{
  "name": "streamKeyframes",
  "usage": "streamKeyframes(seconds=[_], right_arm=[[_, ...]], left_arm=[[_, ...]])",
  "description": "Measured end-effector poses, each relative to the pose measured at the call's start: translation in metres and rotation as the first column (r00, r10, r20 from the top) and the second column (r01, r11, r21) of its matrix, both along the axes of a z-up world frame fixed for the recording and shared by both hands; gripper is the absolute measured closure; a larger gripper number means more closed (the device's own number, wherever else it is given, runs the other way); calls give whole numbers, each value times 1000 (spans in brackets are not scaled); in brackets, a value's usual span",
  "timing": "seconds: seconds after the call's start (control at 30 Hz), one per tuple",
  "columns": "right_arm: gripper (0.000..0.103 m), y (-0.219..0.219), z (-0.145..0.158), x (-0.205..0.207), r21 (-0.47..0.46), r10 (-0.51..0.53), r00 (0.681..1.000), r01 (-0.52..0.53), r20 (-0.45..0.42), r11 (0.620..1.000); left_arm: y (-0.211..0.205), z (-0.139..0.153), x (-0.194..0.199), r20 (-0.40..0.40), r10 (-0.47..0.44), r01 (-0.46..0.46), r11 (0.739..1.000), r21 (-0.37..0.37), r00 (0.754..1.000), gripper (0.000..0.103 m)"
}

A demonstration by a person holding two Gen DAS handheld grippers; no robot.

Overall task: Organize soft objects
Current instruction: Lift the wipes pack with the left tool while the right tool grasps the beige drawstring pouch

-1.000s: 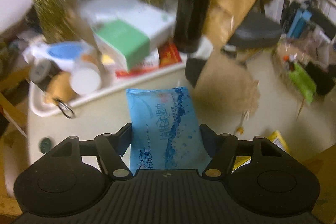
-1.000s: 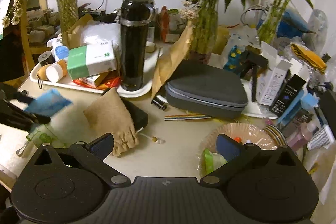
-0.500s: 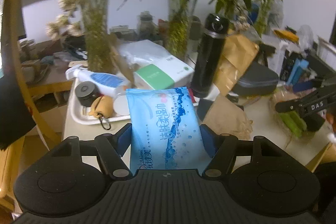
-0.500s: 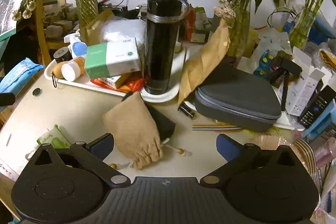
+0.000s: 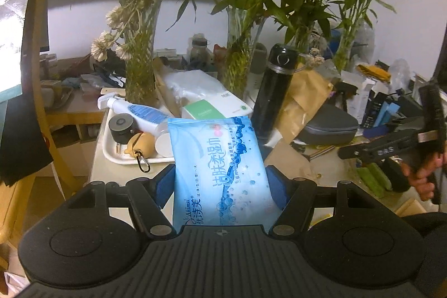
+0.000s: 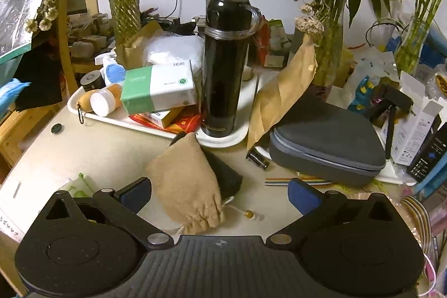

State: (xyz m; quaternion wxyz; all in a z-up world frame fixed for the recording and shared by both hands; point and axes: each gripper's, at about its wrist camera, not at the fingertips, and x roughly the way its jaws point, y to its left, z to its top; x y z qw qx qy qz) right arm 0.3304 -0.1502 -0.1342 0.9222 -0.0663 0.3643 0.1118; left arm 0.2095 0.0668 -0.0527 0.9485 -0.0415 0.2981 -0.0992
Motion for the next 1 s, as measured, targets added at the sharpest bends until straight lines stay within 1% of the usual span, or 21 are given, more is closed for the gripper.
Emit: streamKeyframes(seconds=[0.1, 0.2, 0.4, 0.57, 0.67, 0.8, 0.9, 1.0], right_arm=[[0, 1, -3, 3, 11, 23, 1000, -23, 10, 1000], [0, 5, -6, 4, -13, 58, 998, -57, 28, 998], [0, 12, -16, 10, -43, 135, 990, -133, 37, 990], [1, 19, -29, 16, -75, 191, 982, -190, 9, 979], [8, 25, -38, 20, -90, 230, 973, -231, -17, 969], [9, 30, -46, 24, -112, 266, 963, -270, -46, 956], [10, 31, -53, 30, -125, 267, 962, -273, -65, 954], [13, 27, -62, 40, -123, 242, 966, -252, -90, 960]], left_arm=[[2, 2, -5, 9, 2, -2, 1000, -11, 1000, 36], [2, 5, -10, 20, -8, 9, 1000, -14, 1000, 36], [1, 4, -13, 14, -24, 24, 1000, -1, 1000, 36], [0, 3, -12, 11, -40, 40, 999, -2, 999, 36], [-4, 3, -11, 12, -56, 56, 998, 0, 998, 36], [-9, 3, -12, 14, -81, 81, 997, 3, 997, 36], [-12, 2, -11, 15, -92, 92, 996, 5, 996, 36], [-11, 1, -10, 10, -90, 90, 996, 0, 996, 36]])
